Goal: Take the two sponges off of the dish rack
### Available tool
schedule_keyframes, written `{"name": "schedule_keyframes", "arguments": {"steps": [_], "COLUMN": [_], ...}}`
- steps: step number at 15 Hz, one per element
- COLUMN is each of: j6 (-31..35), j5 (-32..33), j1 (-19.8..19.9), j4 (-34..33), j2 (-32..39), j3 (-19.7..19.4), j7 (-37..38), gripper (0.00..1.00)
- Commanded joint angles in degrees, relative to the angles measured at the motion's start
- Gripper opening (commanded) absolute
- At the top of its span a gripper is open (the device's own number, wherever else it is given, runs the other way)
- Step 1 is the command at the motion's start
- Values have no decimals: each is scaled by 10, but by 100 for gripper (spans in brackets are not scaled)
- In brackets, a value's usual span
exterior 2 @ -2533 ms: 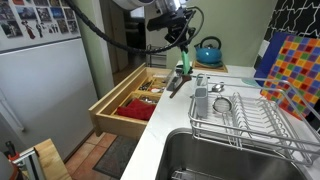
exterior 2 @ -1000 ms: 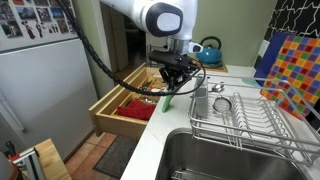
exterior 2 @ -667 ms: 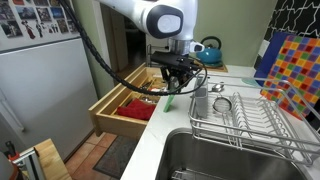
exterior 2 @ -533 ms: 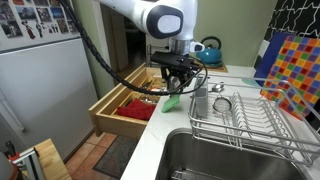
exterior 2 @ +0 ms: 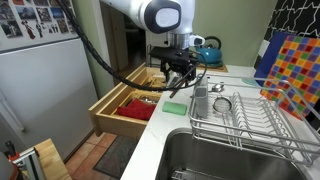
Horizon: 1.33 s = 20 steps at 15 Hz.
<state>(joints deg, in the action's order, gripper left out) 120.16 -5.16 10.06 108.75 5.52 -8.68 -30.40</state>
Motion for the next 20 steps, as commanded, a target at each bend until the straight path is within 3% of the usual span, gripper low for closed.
{"name": "schedule_keyframes", "arguments": {"steps": [1, 3, 5, 8, 15, 20], "j6": [-6, 15, -7, 67, 71, 79], "j5": [30, 70, 121, 150, 141, 99], "j1": [-7, -9, -9, -10, -8, 8], "j4": [8, -3, -29, -36, -39, -70], "j2": [-52, -63, -60, -42, -35, 14], "j3": [2, 2, 2, 2, 4, -3], "j7": [100, 127, 88, 24, 21, -31], "gripper": [100, 100, 100, 100, 100, 100]}}
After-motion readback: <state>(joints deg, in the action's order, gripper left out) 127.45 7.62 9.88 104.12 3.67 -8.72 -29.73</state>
